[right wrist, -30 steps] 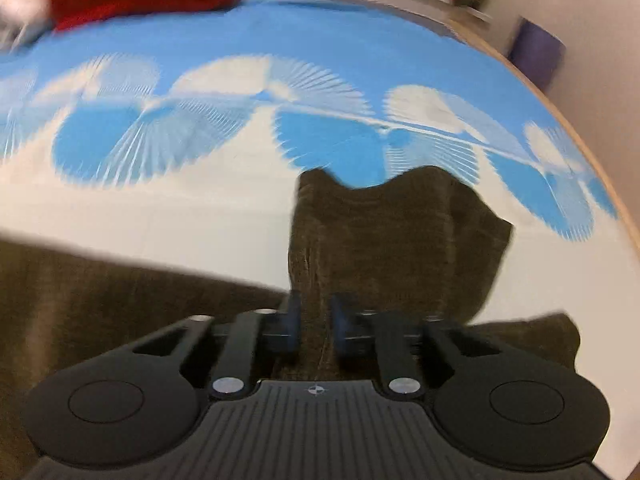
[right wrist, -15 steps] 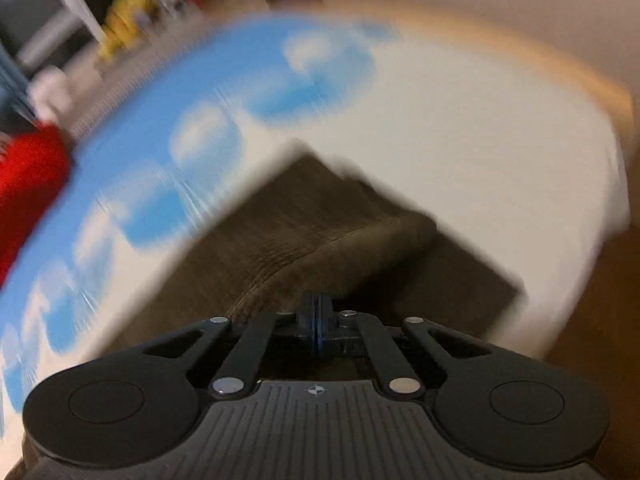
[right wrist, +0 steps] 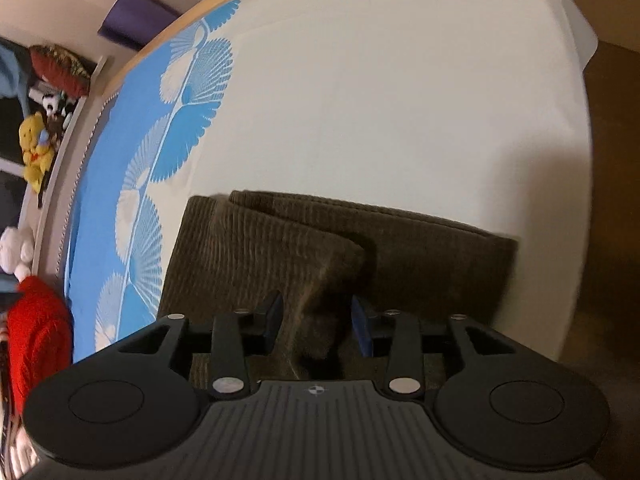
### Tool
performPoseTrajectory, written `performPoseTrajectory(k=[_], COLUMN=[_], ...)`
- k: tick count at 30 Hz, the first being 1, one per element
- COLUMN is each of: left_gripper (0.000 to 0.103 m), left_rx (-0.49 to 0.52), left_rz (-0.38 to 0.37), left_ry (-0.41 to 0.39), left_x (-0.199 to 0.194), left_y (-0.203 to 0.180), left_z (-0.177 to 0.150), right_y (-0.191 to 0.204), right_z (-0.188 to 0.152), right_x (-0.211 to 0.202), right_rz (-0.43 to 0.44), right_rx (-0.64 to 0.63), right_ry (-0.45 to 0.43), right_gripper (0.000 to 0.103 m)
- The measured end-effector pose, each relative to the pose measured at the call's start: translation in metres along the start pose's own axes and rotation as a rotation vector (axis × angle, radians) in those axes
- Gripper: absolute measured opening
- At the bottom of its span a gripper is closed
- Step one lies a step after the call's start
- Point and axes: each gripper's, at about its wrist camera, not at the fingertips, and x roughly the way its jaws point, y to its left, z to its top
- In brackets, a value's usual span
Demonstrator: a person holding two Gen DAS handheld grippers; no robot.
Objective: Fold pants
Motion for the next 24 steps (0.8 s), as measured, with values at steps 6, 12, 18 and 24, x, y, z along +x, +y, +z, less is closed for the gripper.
performPoseTrajectory(k=[6, 12, 18, 24], left_gripper=[0.035, 0.020, 0.020, 0.020], left_rx=[-0.002, 0.019, 0.028, 0.068], left_rz=[0.036, -0.033, -0.042, 0.022], left_ry=[0.017, -0.166, -0.210, -0.120], left_x=[0.013, -0.021, -0.036, -0.022], left_y=[0.000, -0.010, -0.001, 0.002], left_z=[0.006, 0.011, 0.006, 0.000], right_y=[0.014, 0.060, 0.064, 0.018], right_z=[0.005, 0.005, -0.007, 0.002], right_x=[0.015, -0.034, -0.114, -0.059], right_rz=[-0.069, 0.144, 0.269, -0.138], right_rx=[-0.061, -0.239, -0.283, -0.264], right_ry=[-0.030, -0.208, -0.472, -0.123], right_gripper=[0.012, 0.009, 0.009, 0.009])
